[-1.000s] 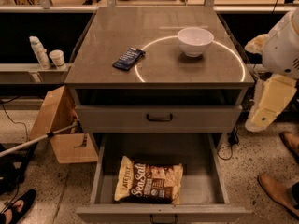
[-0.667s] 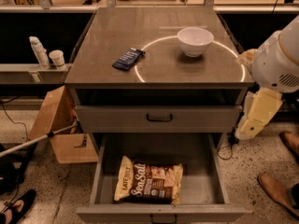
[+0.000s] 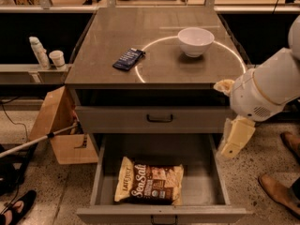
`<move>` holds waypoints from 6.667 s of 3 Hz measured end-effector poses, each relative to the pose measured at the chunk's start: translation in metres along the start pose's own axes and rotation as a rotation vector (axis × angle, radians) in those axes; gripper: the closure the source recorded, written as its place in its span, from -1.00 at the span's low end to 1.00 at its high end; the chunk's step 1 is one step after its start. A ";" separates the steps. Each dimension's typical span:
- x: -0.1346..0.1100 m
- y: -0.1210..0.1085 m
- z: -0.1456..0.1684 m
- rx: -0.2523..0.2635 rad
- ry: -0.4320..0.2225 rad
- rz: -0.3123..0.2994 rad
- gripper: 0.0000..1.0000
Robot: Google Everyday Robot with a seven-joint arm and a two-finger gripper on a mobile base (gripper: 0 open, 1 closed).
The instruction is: Pick brown chip bag from middle drawer and place on counter
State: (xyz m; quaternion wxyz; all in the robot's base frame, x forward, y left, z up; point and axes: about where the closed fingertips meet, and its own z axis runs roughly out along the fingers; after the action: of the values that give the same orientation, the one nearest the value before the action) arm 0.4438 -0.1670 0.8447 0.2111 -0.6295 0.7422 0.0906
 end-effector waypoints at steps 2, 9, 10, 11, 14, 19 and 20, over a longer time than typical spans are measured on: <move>-0.006 0.029 0.047 0.054 -0.005 -0.017 -1.00; 0.034 0.007 0.208 -0.023 -0.008 0.112 -1.00; 0.041 0.015 0.250 -0.095 -0.012 0.131 -1.00; 0.041 0.015 0.249 -0.090 -0.013 0.124 -1.00; 0.036 0.019 0.289 -0.091 -0.063 0.012 -1.00; 0.034 0.038 0.396 -0.159 0.021 -0.034 -1.00; 0.031 0.039 0.405 -0.177 0.023 -0.038 -1.00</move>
Offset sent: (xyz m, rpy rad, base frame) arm -0.0271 0.0510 -0.0770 -0.0434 -0.1290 -0.0529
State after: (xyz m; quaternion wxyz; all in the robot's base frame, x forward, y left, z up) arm 0.4827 -0.0253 0.4639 0.1476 -0.6607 0.7217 0.1447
